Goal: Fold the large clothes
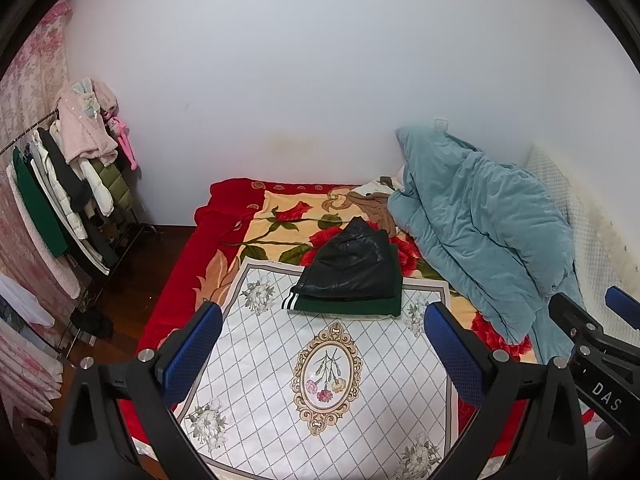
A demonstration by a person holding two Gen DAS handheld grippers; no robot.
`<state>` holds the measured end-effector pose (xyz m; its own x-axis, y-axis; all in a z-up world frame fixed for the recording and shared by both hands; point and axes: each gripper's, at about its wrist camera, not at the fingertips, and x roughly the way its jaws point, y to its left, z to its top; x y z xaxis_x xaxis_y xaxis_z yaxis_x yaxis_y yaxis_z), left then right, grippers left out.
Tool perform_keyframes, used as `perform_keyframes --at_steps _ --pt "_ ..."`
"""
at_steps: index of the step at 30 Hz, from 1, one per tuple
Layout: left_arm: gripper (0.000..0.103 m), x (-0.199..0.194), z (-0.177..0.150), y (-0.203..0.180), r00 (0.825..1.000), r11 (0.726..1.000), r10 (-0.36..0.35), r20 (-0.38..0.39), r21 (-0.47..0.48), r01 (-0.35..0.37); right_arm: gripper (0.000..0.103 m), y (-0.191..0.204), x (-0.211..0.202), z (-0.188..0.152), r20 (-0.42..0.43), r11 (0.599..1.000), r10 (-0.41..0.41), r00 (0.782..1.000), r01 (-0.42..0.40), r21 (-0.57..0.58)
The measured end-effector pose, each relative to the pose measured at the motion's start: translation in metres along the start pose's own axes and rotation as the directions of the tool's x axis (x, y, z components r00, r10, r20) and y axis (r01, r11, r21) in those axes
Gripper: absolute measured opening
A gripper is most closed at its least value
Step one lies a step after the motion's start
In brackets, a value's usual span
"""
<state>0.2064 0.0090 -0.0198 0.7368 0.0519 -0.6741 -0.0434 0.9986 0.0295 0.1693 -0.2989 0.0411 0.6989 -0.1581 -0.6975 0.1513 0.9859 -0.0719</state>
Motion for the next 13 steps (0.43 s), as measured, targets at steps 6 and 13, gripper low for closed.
perform_keyframes --at_steps 6,13 --pt "0.103 -0.0003 -0.0012 0.0002 1.000 1.000 0.002 0.001 -0.001 -0.002 0.089 -0.0004 -0.0022 -0.0015 0.000 1.000 -0.003 1.000 0.003 0.003" --pt "0.103 -0.0022 -0.0022 0.0032 1.000 1.000 -0.003 -0.002 -0.004 0.003 0.089 -0.0015 -0.0043 -0.0036 0.000 1.000 -0.005 1.000 0.005 0.002"
